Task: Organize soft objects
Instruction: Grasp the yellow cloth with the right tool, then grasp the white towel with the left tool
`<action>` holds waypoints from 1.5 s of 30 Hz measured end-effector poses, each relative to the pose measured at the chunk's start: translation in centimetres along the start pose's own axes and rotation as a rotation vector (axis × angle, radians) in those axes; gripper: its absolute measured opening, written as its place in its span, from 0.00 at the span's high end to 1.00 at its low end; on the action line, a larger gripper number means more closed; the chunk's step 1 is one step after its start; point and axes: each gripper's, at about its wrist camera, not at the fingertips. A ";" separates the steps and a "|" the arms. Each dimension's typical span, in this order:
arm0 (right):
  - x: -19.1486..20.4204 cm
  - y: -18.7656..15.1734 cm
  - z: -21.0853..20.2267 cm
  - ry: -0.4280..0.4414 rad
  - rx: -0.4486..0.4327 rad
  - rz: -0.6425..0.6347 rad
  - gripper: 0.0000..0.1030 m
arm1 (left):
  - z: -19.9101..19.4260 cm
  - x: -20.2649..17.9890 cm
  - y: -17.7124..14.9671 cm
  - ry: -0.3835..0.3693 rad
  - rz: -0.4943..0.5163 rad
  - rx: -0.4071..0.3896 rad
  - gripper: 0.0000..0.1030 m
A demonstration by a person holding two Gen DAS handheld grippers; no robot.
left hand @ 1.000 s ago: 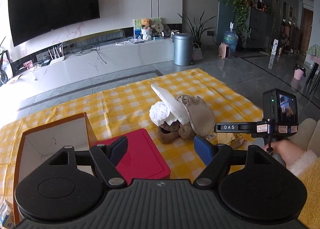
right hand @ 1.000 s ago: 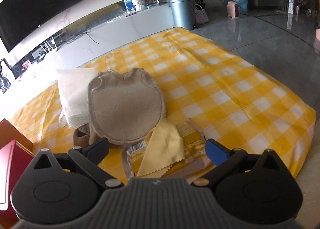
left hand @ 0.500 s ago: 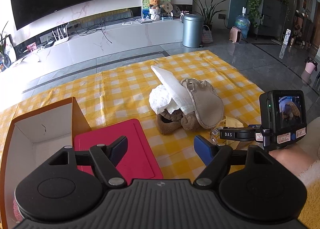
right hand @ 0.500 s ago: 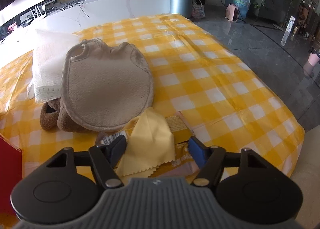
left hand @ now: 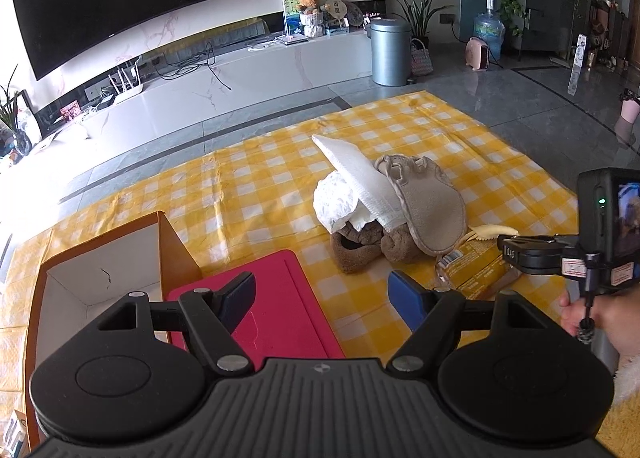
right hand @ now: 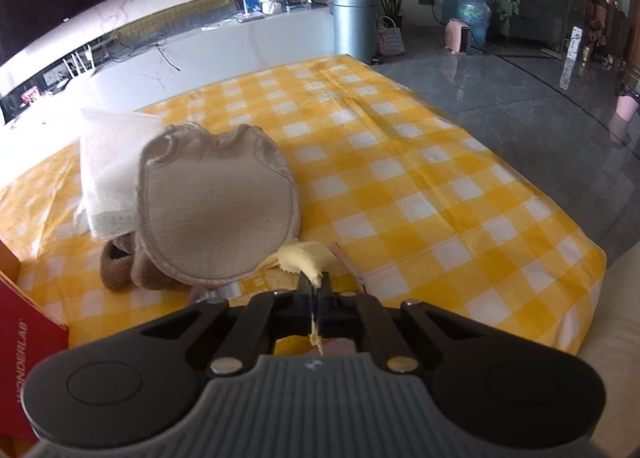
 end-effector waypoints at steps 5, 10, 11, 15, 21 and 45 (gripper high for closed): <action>-0.2 0.0 -2.0 0.107 -0.071 0.023 1.00 | 1.3 -0.5 0.7 0.011 0.068 0.005 0.14; -1.5 0.2 -2.7 0.136 -0.105 0.104 1.00 | 4.0 -0.9 2.4 -0.045 0.077 0.127 0.14; -1.5 0.2 -2.7 0.136 -0.106 0.104 1.00 | 4.7 -0.9 2.8 -0.063 0.054 0.158 0.14; -1.7 0.2 -2.8 0.155 -0.123 0.101 1.00 | 6.9 -1.8 4.8 -0.104 0.066 0.206 0.14; -2.1 0.3 -3.1 0.161 -0.149 0.109 1.00 | 10.1 -3.9 6.6 -0.099 0.085 0.188 0.14; -2.5 -0.1 -3.1 0.158 -0.164 0.122 1.00 | 14.0 -3.2 7.2 -0.242 0.154 -0.009 0.99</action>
Point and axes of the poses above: each gripper's, at about its wrist camera, not at the fingertips, and z roughly the way its jaws point, x to its left, y to its top, and after that the axes turned 9 degrees about y, right-handed
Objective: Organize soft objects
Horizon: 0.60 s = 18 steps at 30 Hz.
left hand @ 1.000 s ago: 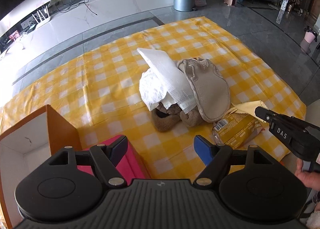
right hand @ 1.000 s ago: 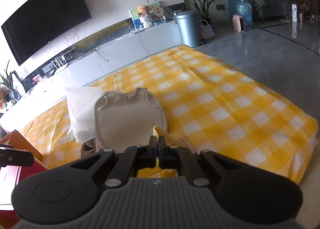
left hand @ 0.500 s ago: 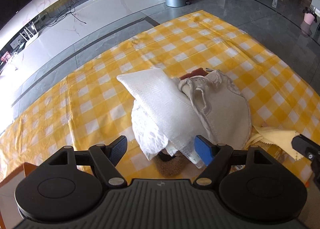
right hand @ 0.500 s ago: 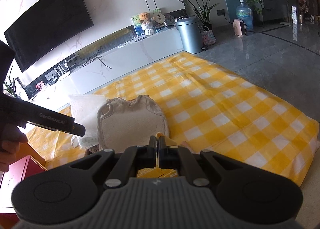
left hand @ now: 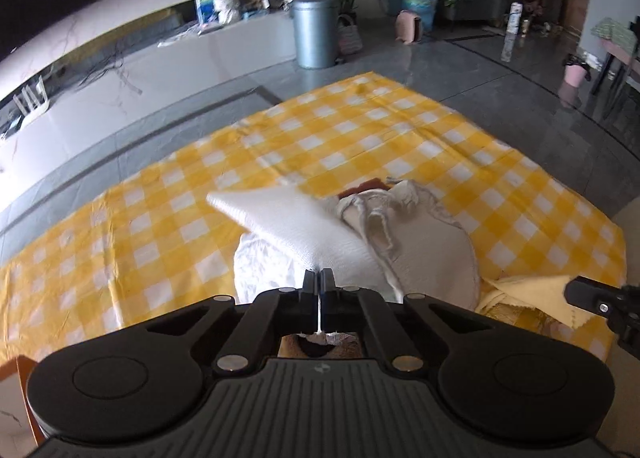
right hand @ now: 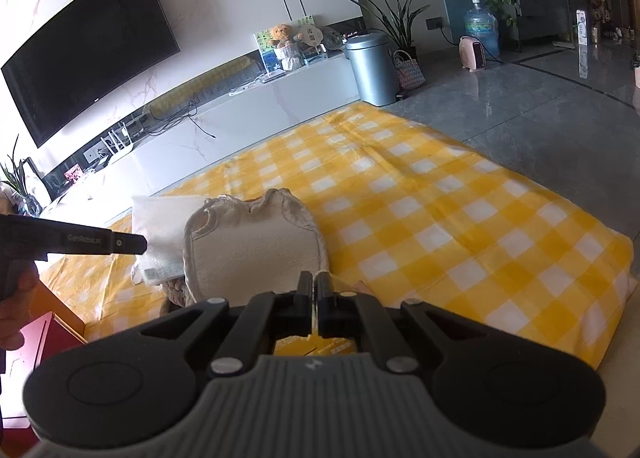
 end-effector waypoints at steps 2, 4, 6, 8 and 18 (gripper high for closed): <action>0.1 0.0 0.0 0.000 0.001 -0.001 1.00 | -1.0 -0.2 -0.1 -0.028 0.020 -0.014 0.99; 0.1 0.0 0.0 -0.002 0.002 -0.001 1.00 | -1.9 -0.3 -0.3 -0.026 0.034 -0.013 1.00; 0.0 0.0 0.0 -0.004 0.004 0.001 1.00 | -2.8 -0.1 -0.8 -0.036 0.033 -0.011 1.00; 0.1 0.0 0.1 -0.006 0.005 0.000 1.00 | -3.7 0.3 -1.3 -0.047 0.023 -0.014 1.00; 0.6 0.0 0.2 -0.014 0.013 -0.020 1.00 | -7.9 2.4 -3.9 -0.161 -0.060 -0.039 1.00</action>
Point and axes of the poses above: each gripper's, at about its wrist camera, not at the fingertips, and z roughly the way its jaws point, x to its left, y to its top, and after that the axes turned 9 degrees about y, right-handed
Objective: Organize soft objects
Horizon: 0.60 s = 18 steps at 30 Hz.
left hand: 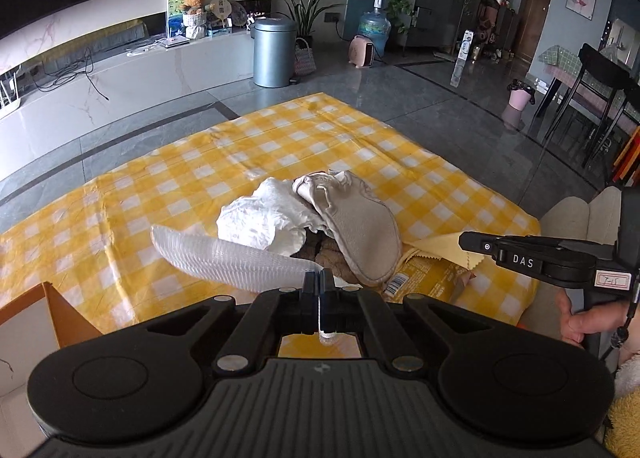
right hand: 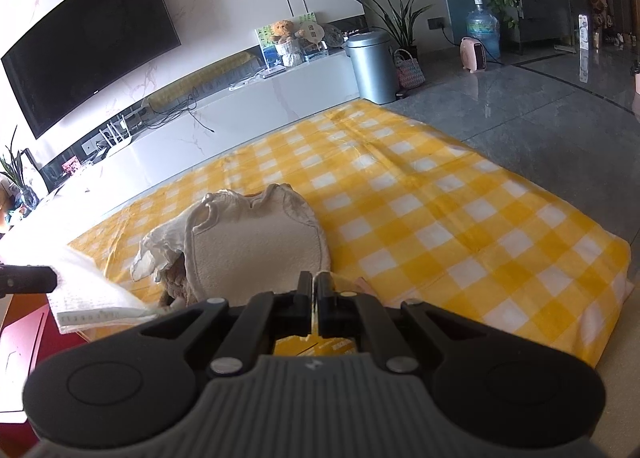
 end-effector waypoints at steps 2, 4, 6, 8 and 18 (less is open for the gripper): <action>0.0 0.0 -0.1 -0.003 -0.001 -0.001 1.00 | -0.6 0.4 0.0 -0.016 -0.023 -0.004 1.00; 0.0 0.0 -0.1 -0.006 0.000 -0.002 1.00 | -1.4 0.8 -0.2 -0.022 -0.039 -0.010 1.00; 0.0 0.0 0.0 -0.010 0.003 -0.005 1.00 | -2.1 0.8 -0.5 -0.031 -0.045 -0.021 1.00; 0.2 0.0 0.0 -0.012 0.005 -0.011 1.00 | -2.8 0.7 -0.6 -0.043 -0.044 -0.033 1.00; 1.0 0.4 -1.5 0.027 -0.041 -0.021 1.00 | -5.7 1.1 -1.1 -0.070 -0.110 -0.098 1.00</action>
Point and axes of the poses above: each gripper's, at about its wrist camera, not at the fingertips, and z roughly the way its jaws point, x to its left, y to its top, and after that the axes turned 9 degrees about y, right-handed
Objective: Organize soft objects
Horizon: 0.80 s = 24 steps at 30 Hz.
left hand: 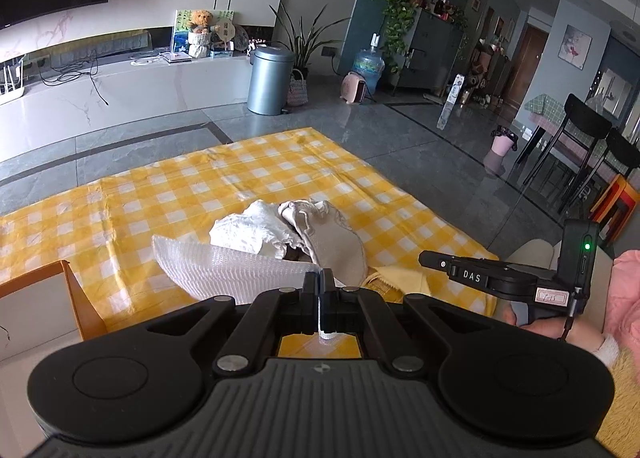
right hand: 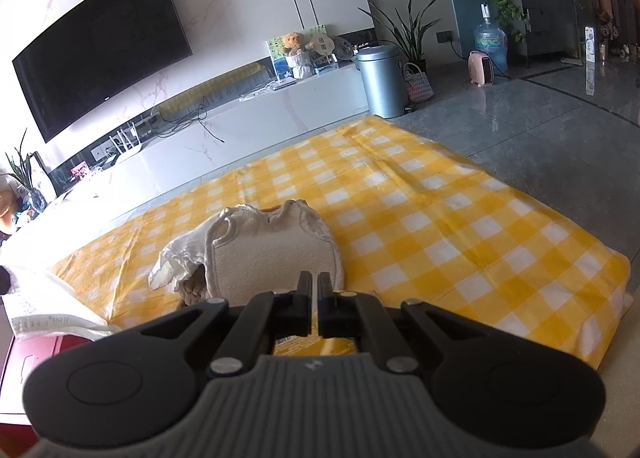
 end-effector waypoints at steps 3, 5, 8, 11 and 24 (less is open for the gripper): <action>0.3 0.1 -0.4 0.022 -0.012 0.004 1.00 | -1.3 -0.1 0.4 0.020 -0.017 0.005 1.00; 0.6 0.1 -0.6 0.039 -0.016 0.004 1.00 | -2.3 -0.5 0.3 0.039 0.008 0.008 1.00; 1.3 0.1 -1.0 0.070 -0.023 0.003 1.00 | -4.0 -0.7 0.0 0.036 0.011 0.011 1.00; 2.2 0.1 -1.7 0.102 -0.040 -0.014 1.00 | -5.9 -1.1 -0.5 0.086 0.041 -0.004 1.00; 8.5 0.6 -4.7 0.320 -0.118 -0.089 1.00 | -11.9 6.2 -3.3 0.177 -0.163 -0.088 0.99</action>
Point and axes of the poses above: each gripper's, at about its wrist camera, not at the fingertips, and z roughly the way its jaws point, x to its left, y to its top, and after that the axes turned 9 degrees about y, right-handed
